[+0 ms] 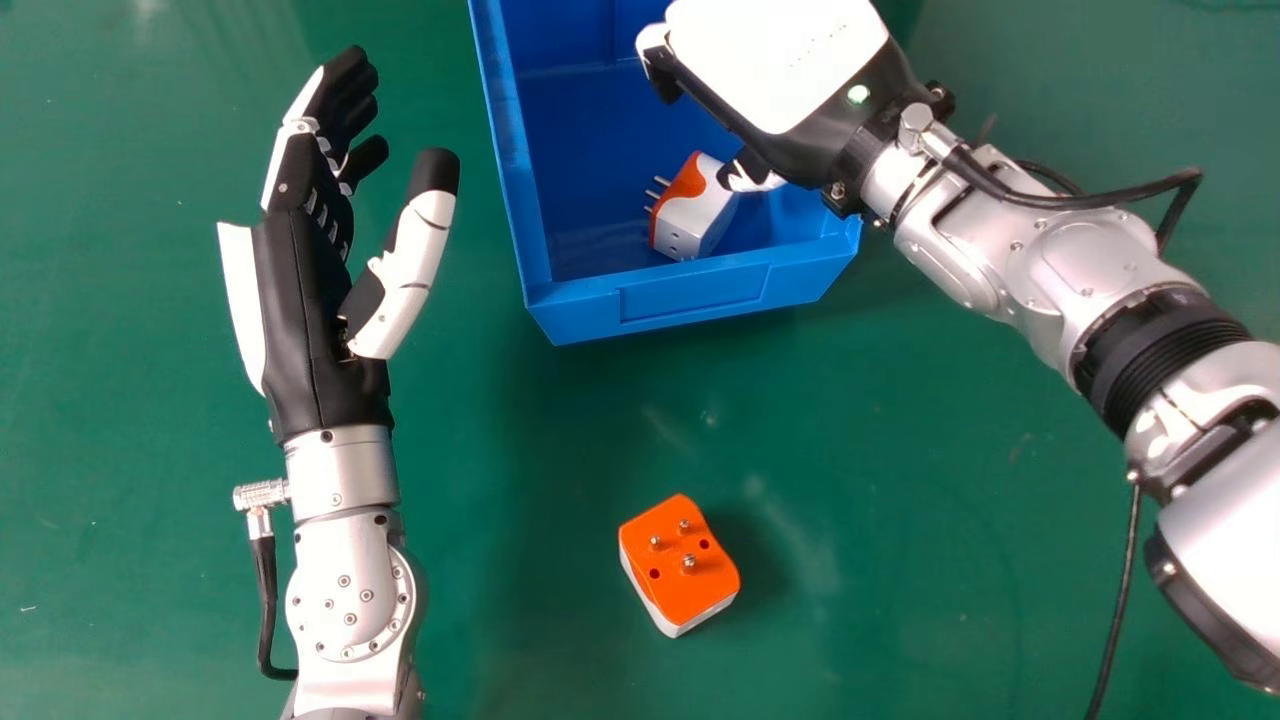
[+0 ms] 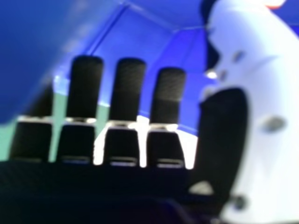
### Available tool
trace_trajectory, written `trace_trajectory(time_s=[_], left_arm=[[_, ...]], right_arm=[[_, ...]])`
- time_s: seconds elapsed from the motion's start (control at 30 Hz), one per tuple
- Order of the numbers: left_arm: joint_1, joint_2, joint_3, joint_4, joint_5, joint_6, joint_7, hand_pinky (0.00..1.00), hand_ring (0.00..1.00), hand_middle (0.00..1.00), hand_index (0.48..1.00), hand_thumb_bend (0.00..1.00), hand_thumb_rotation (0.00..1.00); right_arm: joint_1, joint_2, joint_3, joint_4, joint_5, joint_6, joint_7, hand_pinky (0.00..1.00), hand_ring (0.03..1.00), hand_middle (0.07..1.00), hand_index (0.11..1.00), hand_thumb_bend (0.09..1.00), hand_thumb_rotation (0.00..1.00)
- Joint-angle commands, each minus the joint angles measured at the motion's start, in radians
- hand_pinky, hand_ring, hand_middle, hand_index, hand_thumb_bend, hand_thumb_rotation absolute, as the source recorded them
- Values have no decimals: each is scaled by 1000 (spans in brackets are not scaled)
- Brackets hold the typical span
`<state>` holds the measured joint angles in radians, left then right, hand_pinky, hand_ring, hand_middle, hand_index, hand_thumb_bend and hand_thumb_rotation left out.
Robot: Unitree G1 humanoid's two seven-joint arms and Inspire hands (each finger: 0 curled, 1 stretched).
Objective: Pick all objects and put in blue box
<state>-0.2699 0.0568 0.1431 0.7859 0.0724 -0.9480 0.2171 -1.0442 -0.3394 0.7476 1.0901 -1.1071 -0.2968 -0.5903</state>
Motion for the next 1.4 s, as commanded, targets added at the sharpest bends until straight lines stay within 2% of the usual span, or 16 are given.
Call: trace_trajectory(time_s=[0.0, 0.17, 0.27, 0.4, 0.5, 0.63, 0.7, 0.77, 0.9, 0.93, 1.03, 1.1, 1.2, 1.3, 1.33, 1.37], left_arm=[[-16, -4, -4, -12, 1, -6, -4, 829, 866, 856, 819, 637, 495], [-19, -12, -7, -13, -10, -5, -11, 828, 868, 857, 818, 637, 496], [-20, -17, -8, -12, -6, 0, -7, 831, 870, 859, 819, 634, 492], [-21, -22, -10, -10, -10, -1, -13, 832, 871, 860, 819, 631, 489], [-22, -24, -9, -8, -13, 0, -15, 835, 873, 861, 820, 629, 486], [-23, -24, -10, -4, -13, 0, -20, 836, 873, 861, 821, 629, 485], [-24, -25, -10, -1, -17, -1, -27, 838, 874, 861, 822, 627, 482], [-25, -24, -9, 0, -13, 3, -26, 842, 877, 863, 825, 618, 475], [-26, -27, -9, 5, -13, 2, -28, 845, 877, 864, 828, 611, 472], [-27, -28, -10, 7, -15, 1, -30, 845, 877, 864, 828, 611, 472], [-29, -30, -8, 13, -20, -1, -37, 844, 876, 864, 828, 607, 466], [-31, -30, -7, 18, -18, -2, -37, 844, 876, 863, 828, 607, 464], [-32, -30, -7, 18, -14, 1, -36, 842, 875, 863, 828, 608, 465], [-32, -27, -8, 19, 6, 3, -20, 843, 875, 863, 828, 608, 468], [-31, -27, -9, 17, 6, 2, -21, 843, 875, 863, 828, 608, 468], [-30, -29, -9, 14, -3, 1, -28, 842, 875, 863, 828, 608, 471]], right_arm=[[-50, -29, -11, -28, 11, -12, -40, 295, 442, 534, 518, 493, 0], [-29, -85, -59, -104, 57, -94, -90, 294, 440, 531, 529, 493, 0], [19, -131, -100, -212, 74, -111, -120, 295, 440, 532, 527, 493, 0], [151, -195, -191, -453, 89, -60, -138, 300, 446, 533, 519, 493, 0], [293, -234, -290, -681, 115, 15, -86, 306, 451, 538, 512, 493, 0], [483, -246, -424, -904, 151, 72, -81, 339, 447, 536, 509, 497, 0], [563, -245, -480, -975, 181, 83, -68, 380, 486, 567, 506, 502, 25], [642, -246, -534, -1050, 180, 127, -38, 464, 585, 655, 610, 607, 36], [757, -230, -636, -1180, 179, 243, 49, 580, 725, 778, 758, 696, 100], [779, -229, -660, -1204, 184, 265, 69, 580, 725, 778, 758, 696, 100], [840, -227, -728, -1271, 195, 336, 153, 679, 829, 865, 864, 791, 151], [872, -240, -769, -1313, 197, 385, 231, 728, 879, 910, 913, 836, 177], [901, -266, -812, -1381, 182, 472, 393, 760, 921, 943, 945, 874, 202], [921, -309, -835, -1432, 173, 528, 557, 789, 949, 963, 965, 908, 230], [926, -323, -841, -1444, 186, 540, 613, 789, 949, 963, 965, 908, 230], [930, -338, -845, -1453, 194, 546, 664, 795, 960, 971, 972, 926, 238]])
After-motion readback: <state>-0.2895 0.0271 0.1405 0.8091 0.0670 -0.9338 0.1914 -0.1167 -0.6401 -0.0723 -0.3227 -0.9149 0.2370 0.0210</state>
